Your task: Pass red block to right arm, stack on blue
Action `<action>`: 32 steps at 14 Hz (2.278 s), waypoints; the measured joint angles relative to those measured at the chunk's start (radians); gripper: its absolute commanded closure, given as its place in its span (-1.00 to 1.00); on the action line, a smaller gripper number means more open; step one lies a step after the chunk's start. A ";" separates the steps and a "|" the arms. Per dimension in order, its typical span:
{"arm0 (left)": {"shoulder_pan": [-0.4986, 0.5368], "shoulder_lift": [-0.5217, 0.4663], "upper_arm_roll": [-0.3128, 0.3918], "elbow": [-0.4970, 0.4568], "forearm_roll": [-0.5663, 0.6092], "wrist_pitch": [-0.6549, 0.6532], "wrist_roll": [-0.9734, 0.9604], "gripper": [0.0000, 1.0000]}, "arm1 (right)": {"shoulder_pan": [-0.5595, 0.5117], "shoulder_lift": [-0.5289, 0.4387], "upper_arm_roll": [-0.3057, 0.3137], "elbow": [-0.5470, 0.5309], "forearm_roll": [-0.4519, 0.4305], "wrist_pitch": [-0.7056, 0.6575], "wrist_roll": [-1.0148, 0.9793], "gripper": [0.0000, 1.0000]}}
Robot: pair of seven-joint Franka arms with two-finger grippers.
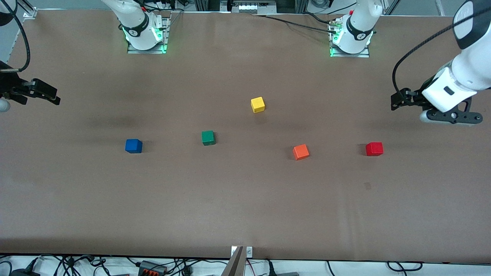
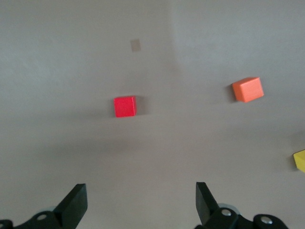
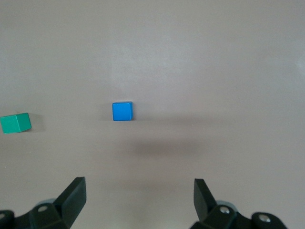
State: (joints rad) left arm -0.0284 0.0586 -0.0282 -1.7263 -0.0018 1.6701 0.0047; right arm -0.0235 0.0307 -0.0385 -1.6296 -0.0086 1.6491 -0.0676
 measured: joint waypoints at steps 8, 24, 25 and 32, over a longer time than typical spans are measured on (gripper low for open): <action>0.075 0.244 0.016 -0.008 0.014 0.149 0.019 -1.00 | 0.000 0.000 0.000 -0.005 0.000 0.000 -0.007 -1.00; 0.103 0.406 0.014 -0.316 0.077 0.785 0.100 -1.00 | 0.000 0.016 0.000 -0.010 0.000 0.001 -0.010 -1.00; 0.103 0.414 0.013 -0.330 0.077 0.823 0.100 -1.00 | 0.000 0.016 0.000 -0.010 0.000 0.001 -0.013 -1.00; 0.104 0.436 0.013 -0.407 0.077 0.973 0.097 0.45 | 0.000 0.017 0.000 -0.012 0.000 0.000 -0.017 -1.00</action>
State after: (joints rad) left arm 0.0751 0.4947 -0.0151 -2.1332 0.0748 2.6434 0.1012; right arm -0.0238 0.0474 -0.0384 -1.6417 -0.0086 1.6494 -0.0845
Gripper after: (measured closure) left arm 0.286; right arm 0.000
